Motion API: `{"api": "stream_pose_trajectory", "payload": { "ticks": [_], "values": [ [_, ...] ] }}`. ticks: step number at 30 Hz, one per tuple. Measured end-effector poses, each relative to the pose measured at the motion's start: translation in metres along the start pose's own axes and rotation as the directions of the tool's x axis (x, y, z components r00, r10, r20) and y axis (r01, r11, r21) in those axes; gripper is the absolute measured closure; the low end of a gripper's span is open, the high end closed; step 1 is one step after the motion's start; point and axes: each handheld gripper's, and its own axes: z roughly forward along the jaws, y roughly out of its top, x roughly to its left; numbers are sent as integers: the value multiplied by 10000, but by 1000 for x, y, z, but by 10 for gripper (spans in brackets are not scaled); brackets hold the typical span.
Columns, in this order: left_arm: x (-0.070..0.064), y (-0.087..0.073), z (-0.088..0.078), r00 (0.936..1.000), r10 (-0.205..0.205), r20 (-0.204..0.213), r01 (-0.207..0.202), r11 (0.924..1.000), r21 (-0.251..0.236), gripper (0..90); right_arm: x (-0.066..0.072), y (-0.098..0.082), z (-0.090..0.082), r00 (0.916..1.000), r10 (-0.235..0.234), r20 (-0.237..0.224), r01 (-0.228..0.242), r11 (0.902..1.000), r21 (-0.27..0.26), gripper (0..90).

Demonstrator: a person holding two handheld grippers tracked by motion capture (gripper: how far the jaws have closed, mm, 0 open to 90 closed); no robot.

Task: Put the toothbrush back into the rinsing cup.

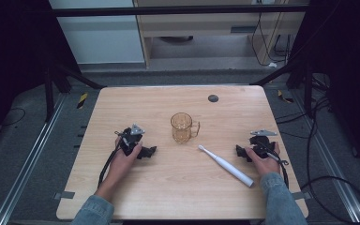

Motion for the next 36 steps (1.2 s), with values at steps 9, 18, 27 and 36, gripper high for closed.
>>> {"api": "stream_pose_trajectory", "payload": {
  "ticks": [9,18,27,36],
  "values": [
    [0,0,0,10000,13,18,-13,10000,0,0,0,7,-31,9980,-631,-16,630,9979,-125,145],
    [0,0,0,10000,16,15,-16,10000,0,0,28,9,-77,9707,-2329,-594,2353,9712,364,221],
    [0,0,0,10000,22,20,-22,10000,5,0,67,23,-84,9186,-3733,-1295,3863,9175,947,305],
    [0,0,0,10000,10,24,-10,10000,-7,0,81,34,-79,8948,-4097,-1773,4365,8863,1546,367]
  ]
}}
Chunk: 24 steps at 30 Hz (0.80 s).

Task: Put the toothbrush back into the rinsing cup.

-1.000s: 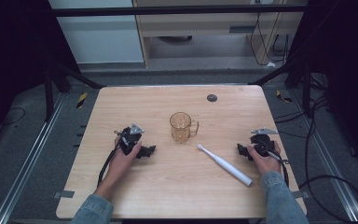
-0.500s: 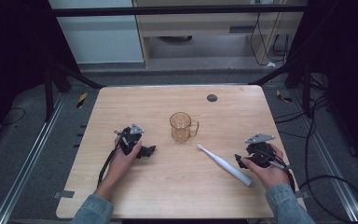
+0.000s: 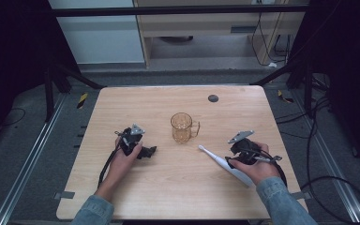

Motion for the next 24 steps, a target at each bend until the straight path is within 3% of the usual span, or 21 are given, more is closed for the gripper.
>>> {"api": "stream_pose_trajectory", "payload": {
  "ticks": [17,24],
  "values": [
    [0,0,0,10000,2,-1,-2,10000,2,0,5,13,18,9981,-331,-528,378,9952,900,467],
    [0,0,0,10000,5,4,-5,10000,1,0,12,19,29,9938,-462,-1008,577,9917,1148,493]
  ]
}}
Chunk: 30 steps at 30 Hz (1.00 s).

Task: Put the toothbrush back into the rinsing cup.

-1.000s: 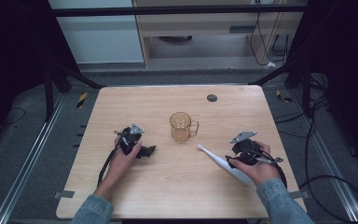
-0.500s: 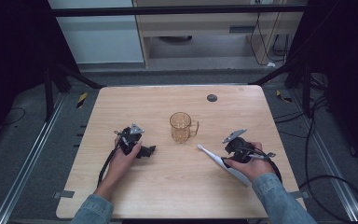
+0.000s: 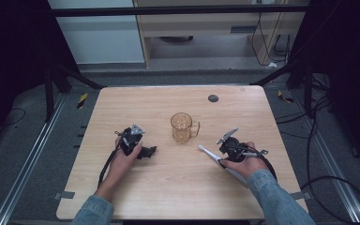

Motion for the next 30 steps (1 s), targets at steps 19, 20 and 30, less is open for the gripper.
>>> {"api": "stream_pose_trajectory", "payload": {
  "ticks": [19,20,30],
  "values": [
    [0,0,0,10000,1,5,-1,10000,0,0,2,11,24,9991,12,-424,24,9963,856,560],
    [0,0,0,10000,6,4,-6,10000,4,0,1,9,24,9989,-30,-468,69,9963,852,566],
    [0,0,0,10000,-3,6,3,10000,-3,0,-1,5,24,9979,93,-636,-30,9951,985,620]
  ]
}}
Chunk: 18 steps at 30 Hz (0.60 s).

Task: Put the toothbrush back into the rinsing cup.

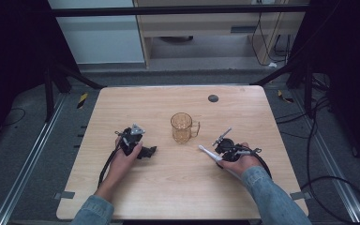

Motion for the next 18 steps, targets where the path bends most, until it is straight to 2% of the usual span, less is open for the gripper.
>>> {"api": "stream_pose_trajectory", "payload": {
  "ticks": [9,14,16,17,18],
  "values": [
    [0,0,0,10000,3,1,-3,10000,4,0,-5,0,-2,9991,265,-341,-263,9996,38,671],
    [0,0,0,10000,4,0,-4,10000,4,0,-17,2,-21,9963,639,-575,-665,9969,-430,674],
    [0,0,0,10000,5,-1,-5,10000,1,0,-18,2,-24,9958,705,-585,-734,9961,-487,674],
    [0,0,0,10000,5,1,-5,10000,3,0,-21,3,-29,9956,711,-605,-748,9953,-611,674],
    [0,0,0,10000,9,-1,-9,10000,7,0,-25,4,-37,9935,914,-674,-968,9918,-830,674]
  ]
}}
